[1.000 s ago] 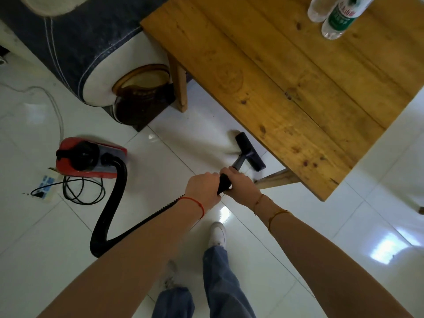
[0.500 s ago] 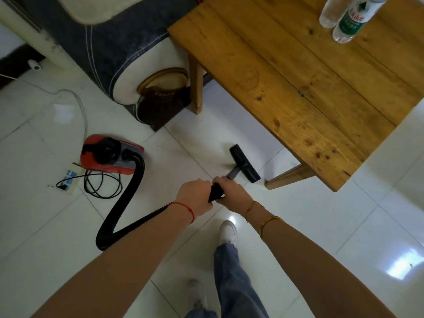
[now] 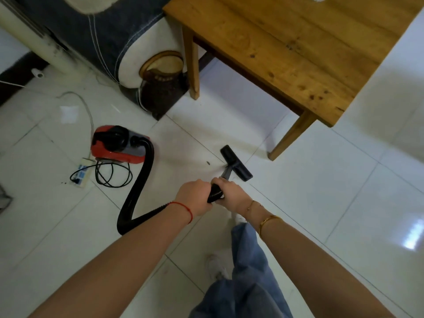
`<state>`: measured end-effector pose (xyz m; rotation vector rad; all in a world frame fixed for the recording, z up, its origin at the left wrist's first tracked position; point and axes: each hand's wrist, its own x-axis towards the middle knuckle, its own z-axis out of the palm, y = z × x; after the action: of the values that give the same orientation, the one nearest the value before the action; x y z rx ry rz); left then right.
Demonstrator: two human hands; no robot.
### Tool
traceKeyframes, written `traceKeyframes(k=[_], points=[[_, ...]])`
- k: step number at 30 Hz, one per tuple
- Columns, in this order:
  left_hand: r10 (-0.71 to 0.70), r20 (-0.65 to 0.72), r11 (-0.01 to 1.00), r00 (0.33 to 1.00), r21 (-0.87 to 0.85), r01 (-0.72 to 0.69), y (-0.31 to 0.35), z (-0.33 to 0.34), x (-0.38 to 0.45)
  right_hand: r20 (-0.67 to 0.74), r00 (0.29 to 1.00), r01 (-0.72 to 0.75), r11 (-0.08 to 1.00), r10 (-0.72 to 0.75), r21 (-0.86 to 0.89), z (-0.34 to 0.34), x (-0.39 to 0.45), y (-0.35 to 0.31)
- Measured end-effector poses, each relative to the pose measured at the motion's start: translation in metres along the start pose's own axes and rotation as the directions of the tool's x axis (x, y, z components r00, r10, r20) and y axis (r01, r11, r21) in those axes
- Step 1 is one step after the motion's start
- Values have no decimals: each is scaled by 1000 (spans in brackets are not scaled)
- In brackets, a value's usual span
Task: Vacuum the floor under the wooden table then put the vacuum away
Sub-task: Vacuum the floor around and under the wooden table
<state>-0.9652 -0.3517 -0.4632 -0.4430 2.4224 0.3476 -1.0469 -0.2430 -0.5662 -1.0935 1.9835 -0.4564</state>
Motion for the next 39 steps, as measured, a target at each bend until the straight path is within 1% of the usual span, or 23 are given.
traceKeyframes(k=[5, 12, 18, 25, 28, 32, 39], points=[[46, 26, 999, 999, 4, -46, 26, 19, -17, -31, 999, -32, 999, 33, 38, 15, -42, 13], [143, 52, 990, 988, 8, -144, 81, 28, -22, -78, 993, -77, 993, 84, 95, 13, -97, 46], [203, 71, 978, 977, 36, -205, 138, 36, -16, -130, 982, -114, 982, 133, 148, 6, -141, 86], [236, 78, 971, 969, 29, -239, 207, 34, 2, -197, 965, -131, 969, 173, 210, -15, -181, 140], [230, 52, 972, 972, 35, -232, 235, 30, 16, -205, 964, -122, 966, 171, 229, -33, -190, 166], [195, 25, 981, 981, -7, -195, 274, 18, 41, -204, 967, -112, 972, 155, 208, -66, -193, 205], [79, -7, 995, 997, -64, -79, 346, -15, 93, -96, 990, -90, 987, 103, 136, -144, -187, 276]])
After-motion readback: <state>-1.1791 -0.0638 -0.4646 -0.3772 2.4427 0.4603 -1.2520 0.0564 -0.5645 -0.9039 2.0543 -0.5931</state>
